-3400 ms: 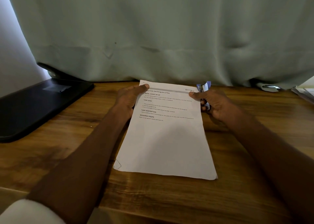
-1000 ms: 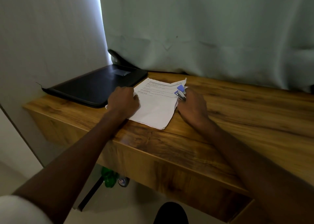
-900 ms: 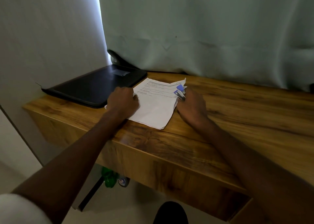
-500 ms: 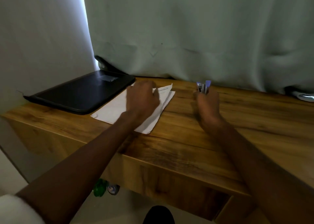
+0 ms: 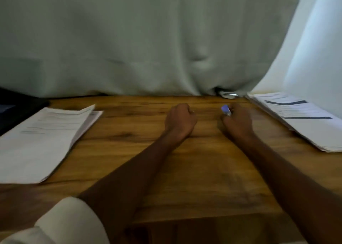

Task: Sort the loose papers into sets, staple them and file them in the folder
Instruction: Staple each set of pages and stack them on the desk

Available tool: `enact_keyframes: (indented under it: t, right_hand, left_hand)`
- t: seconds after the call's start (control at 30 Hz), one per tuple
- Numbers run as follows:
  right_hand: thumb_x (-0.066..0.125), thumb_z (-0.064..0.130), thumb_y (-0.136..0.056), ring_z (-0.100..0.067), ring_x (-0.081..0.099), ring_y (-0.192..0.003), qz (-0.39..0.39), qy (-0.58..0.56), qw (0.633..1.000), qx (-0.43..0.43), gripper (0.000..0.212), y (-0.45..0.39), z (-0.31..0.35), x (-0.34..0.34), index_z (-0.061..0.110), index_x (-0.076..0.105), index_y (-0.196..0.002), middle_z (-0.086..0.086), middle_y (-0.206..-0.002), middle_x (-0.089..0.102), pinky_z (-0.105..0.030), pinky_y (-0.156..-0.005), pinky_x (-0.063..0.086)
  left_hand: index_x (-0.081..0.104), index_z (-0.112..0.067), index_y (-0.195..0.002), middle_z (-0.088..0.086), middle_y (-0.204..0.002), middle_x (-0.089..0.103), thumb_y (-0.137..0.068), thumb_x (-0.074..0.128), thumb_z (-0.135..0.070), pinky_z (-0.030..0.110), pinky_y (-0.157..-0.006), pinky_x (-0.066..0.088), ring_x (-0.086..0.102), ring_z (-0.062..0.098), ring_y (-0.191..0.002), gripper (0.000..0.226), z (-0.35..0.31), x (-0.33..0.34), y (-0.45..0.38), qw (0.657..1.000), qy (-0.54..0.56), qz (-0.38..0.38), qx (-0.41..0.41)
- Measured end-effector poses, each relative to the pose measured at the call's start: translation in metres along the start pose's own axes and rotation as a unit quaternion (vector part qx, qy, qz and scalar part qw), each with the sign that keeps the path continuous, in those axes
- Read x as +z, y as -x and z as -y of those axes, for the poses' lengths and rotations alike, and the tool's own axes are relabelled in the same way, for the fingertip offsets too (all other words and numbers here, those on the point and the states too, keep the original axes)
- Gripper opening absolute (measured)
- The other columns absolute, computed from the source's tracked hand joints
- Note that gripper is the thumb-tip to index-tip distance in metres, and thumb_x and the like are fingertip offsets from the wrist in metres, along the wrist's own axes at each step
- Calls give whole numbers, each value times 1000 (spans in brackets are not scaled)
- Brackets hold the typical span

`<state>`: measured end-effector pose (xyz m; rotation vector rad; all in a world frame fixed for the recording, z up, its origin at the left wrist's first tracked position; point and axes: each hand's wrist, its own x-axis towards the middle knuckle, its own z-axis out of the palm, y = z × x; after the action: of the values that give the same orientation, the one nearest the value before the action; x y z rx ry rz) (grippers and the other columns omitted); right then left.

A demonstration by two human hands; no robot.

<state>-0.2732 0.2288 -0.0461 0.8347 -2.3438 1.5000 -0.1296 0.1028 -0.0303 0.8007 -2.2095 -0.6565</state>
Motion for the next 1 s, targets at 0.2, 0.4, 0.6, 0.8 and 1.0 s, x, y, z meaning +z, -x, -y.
enact_keyframes:
  t: [0.2, 0.4, 0.6, 0.8, 1.0]
  right_hand:
    - [51, 19, -64, -23, 53, -64, -192, -295, 913, 206, 3, -39, -29, -6, 20, 53, -65, 3, -65, 55, -41, -66, 44]
    - [51, 11, -73, -22, 50, -63, -227, -432, 838, 247, 16, -47, -37, -11, 24, 57, -79, -7, -72, 53, -36, -56, 41]
    - [52, 4, -90, -31, 68, -81, -318, -327, 887, 75, 17, -37, -9, -62, 16, 63, -95, -15, -88, 71, -45, -76, 55]
    - [46, 0, -69, -12, 66, -75, -333, -22, 938, -97, 36, -33, -57, -178, 27, 58, -90, 9, -80, 70, -21, -68, 47]
    - [55, -2, -85, -34, 62, -73, -225, 255, 940, -3, 23, -53, -137, -266, 18, 62, -94, -7, -86, 70, -31, -68, 40]
  left_hand:
    - [68, -22, -79, -4, -83, 68, -87, 61, -20, 29, -68, 44, 63, 17, -81, 11, -72, 99, -39, 992, 118, 38, 27]
    - [76, -21, -94, -12, -83, 69, -95, 64, -19, 25, -65, 50, 63, 4, -76, 12, -62, 131, -50, 985, 122, 74, 101]
    - [75, -18, -104, 2, -95, 75, -94, 59, -11, 32, -74, 57, 71, 19, -87, 20, -68, 121, -47, 982, 186, 22, 32]
    - [75, -19, -93, -1, -86, 75, -97, 61, -19, 36, -78, 59, 71, 18, -84, 15, -104, 135, -24, 980, 181, 68, 50]
    - [73, -12, -84, 6, -87, 74, -95, 59, -44, 34, -68, 51, 69, 30, -86, 36, -182, 176, 4, 980, 83, 169, 63]
